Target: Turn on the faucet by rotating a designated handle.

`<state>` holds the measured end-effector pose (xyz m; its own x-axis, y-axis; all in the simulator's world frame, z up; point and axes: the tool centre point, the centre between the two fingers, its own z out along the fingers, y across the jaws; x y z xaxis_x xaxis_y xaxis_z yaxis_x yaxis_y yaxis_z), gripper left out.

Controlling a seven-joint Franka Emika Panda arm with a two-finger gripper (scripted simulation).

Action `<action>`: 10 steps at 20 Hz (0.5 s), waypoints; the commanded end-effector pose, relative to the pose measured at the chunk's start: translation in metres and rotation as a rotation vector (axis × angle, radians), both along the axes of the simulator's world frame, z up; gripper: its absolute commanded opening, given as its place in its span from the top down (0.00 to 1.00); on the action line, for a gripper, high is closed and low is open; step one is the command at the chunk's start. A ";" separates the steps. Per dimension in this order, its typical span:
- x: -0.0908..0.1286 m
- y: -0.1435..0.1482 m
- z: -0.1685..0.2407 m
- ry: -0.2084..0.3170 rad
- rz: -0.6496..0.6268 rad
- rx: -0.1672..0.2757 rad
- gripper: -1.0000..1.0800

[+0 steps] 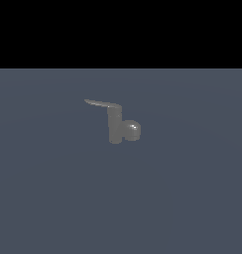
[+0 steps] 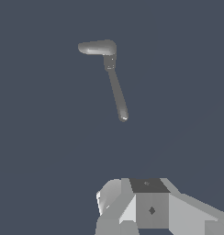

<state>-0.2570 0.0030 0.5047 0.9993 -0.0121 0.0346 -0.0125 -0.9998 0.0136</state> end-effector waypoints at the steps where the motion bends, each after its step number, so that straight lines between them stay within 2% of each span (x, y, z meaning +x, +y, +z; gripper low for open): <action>1: 0.000 0.000 0.000 0.000 0.000 0.000 1.00; 10: -0.002 -0.017 -0.008 0.033 -0.012 0.016 1.00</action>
